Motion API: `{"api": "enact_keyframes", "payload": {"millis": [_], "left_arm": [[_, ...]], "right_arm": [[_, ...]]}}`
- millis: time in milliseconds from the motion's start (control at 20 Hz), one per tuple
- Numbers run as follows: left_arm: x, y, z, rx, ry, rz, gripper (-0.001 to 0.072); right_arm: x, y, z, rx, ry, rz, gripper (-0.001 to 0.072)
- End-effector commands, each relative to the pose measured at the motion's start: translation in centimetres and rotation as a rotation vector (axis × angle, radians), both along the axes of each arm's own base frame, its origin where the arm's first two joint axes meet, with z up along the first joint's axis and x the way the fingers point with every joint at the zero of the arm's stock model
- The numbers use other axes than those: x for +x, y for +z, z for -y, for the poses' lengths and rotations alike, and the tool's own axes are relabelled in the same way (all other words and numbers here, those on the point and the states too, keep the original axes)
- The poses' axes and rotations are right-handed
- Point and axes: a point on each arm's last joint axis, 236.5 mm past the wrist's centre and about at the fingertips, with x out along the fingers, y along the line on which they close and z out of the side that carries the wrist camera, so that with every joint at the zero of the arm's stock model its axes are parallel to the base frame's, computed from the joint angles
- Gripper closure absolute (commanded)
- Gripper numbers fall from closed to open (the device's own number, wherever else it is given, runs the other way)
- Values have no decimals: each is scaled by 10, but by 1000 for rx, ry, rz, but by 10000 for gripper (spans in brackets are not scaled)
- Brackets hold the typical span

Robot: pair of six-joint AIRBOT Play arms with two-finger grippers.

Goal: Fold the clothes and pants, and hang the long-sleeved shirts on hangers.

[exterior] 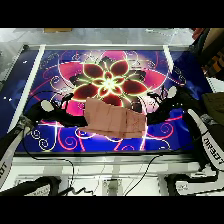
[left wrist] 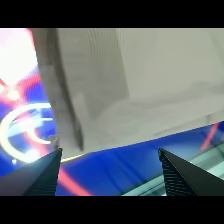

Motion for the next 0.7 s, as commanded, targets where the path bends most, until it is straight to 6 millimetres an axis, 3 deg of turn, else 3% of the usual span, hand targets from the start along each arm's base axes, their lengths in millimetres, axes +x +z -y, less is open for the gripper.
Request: {"api": "enact_keyframes", "payload": {"millis": [0, 50, 150, 300, 450, 500, 550, 600, 650], "left_arm": [[-1, -6, -11, 56, -24, 6, 18], [-1, -7, -13, 63, -27, 7, 18], [-1, -8, -16, 77, -32, 11, 18], [4, -9, -20, 98, -32, 33, 18], [14, -9, -22, 103, -14, 72, 18], [17, -8, -22, 104, -9, 82, 19], [19, -8, -22, 104, -6, 89, 18], [19, -8, -22, 104, -5, 93, 19], [19, -8, -22, 104, -5, 92, 18]], "right_arm": [[-1, -3, 47, -57, 10, -4, 381], [-3, -1, 52, -16, -11, -13, 449], [-6, 13, 33, 229, -43, -10, 696], [-31, 46, -6, 678, -124, -56, 695], [-43, 40, -25, 861, -321, -104, 695], [-37, 33, -31, 881, -389, -85, 670], [-28, 24, -32, 873, -454, -55, 547], [-16, 13, -31, 840, -512, -13, 319], [-4, 0, -26, 786, -554, 32, 175]]}}
